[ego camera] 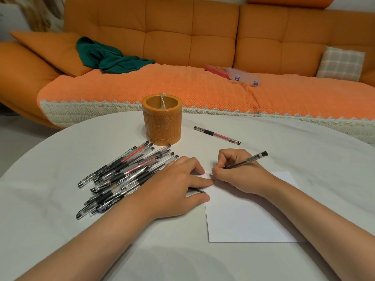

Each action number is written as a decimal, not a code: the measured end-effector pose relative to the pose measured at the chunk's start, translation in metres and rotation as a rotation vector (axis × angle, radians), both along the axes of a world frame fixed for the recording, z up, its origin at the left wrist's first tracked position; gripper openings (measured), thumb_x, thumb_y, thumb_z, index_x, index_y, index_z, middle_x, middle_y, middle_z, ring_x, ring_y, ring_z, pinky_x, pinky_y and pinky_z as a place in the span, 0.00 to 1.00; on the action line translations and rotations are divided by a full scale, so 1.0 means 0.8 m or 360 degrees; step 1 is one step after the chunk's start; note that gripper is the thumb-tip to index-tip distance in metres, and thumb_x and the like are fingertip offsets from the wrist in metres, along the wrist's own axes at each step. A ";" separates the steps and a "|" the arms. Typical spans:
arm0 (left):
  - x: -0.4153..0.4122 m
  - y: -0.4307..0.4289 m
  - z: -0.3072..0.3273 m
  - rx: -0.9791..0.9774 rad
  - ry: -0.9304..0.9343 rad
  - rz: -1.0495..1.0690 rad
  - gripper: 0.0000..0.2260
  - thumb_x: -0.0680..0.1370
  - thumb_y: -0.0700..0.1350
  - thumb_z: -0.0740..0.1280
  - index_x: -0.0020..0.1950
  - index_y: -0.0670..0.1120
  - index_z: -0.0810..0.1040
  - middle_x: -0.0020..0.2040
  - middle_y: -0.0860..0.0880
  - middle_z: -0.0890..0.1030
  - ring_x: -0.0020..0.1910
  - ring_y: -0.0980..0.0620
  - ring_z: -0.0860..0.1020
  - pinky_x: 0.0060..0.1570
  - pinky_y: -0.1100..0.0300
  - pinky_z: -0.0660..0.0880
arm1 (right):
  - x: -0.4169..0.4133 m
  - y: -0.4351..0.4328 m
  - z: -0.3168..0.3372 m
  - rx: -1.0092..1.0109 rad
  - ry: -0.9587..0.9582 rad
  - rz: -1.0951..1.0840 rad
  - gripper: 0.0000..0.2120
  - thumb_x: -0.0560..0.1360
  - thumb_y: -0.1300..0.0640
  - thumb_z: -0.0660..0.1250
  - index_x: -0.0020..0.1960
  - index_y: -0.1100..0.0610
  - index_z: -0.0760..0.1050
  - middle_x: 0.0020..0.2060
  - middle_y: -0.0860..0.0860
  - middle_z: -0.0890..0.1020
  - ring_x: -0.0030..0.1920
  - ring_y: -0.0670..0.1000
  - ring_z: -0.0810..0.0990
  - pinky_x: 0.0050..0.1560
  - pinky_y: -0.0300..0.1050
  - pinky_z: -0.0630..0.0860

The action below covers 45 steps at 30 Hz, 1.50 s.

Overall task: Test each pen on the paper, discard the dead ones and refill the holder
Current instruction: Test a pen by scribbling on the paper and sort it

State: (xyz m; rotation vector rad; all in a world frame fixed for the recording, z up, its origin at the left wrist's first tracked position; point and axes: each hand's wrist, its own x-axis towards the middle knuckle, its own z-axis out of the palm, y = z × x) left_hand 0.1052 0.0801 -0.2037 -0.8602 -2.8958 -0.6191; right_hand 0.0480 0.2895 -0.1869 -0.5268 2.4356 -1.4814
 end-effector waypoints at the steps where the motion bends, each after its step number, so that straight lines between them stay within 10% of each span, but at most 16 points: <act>1: -0.001 0.000 0.000 -0.0003 0.0003 0.0000 0.18 0.78 0.63 0.64 0.67 0.63 0.76 0.62 0.59 0.69 0.64 0.60 0.64 0.63 0.55 0.69 | 0.000 0.000 0.000 -0.0001 -0.0002 0.0009 0.12 0.73 0.66 0.70 0.34 0.57 0.72 0.25 0.46 0.75 0.26 0.45 0.69 0.28 0.35 0.64; 14: -0.001 0.000 -0.001 0.0033 0.0012 -0.0004 0.17 0.77 0.62 0.65 0.66 0.63 0.77 0.61 0.60 0.70 0.63 0.61 0.65 0.62 0.59 0.68 | -0.002 0.002 -0.003 0.0000 0.0013 -0.0001 0.13 0.71 0.68 0.69 0.33 0.56 0.70 0.26 0.50 0.74 0.27 0.47 0.68 0.29 0.39 0.64; 22: -0.013 -0.016 0.015 0.0160 -0.0178 0.0118 0.20 0.76 0.58 0.68 0.68 0.61 0.76 0.63 0.64 0.78 0.62 0.64 0.73 0.65 0.61 0.70 | 0.002 0.003 0.001 -0.0635 0.0077 -0.0292 0.04 0.75 0.68 0.70 0.44 0.60 0.80 0.27 0.52 0.78 0.25 0.52 0.72 0.26 0.41 0.67; 29: -0.007 -0.019 0.020 0.0083 -0.0081 0.0115 0.08 0.77 0.51 0.71 0.54 0.55 0.85 0.68 0.64 0.73 0.64 0.67 0.73 0.65 0.63 0.70 | 0.004 0.035 0.023 -0.0089 0.0374 -0.0091 0.18 0.82 0.67 0.58 0.65 0.54 0.78 0.50 0.51 0.84 0.35 0.54 0.80 0.34 0.35 0.72; 35: -0.005 -0.021 0.032 0.0184 0.0189 0.0321 0.05 0.77 0.53 0.70 0.52 0.59 0.82 0.49 0.63 0.80 0.47 0.63 0.77 0.47 0.61 0.74 | 0.023 0.044 0.028 -0.0552 -0.0197 -0.0110 0.21 0.83 0.71 0.51 0.60 0.58 0.80 0.50 0.55 0.80 0.34 0.56 0.81 0.38 0.51 0.80; 45: 0.001 -0.002 0.051 0.0500 -0.0035 0.0544 0.07 0.76 0.44 0.73 0.51 0.55 0.81 0.42 0.61 0.80 0.43 0.68 0.75 0.40 0.76 0.68 | 0.036 0.037 0.029 0.0457 0.0530 0.0058 0.11 0.79 0.54 0.67 0.60 0.45 0.80 0.48 0.38 0.81 0.38 0.41 0.75 0.41 0.33 0.68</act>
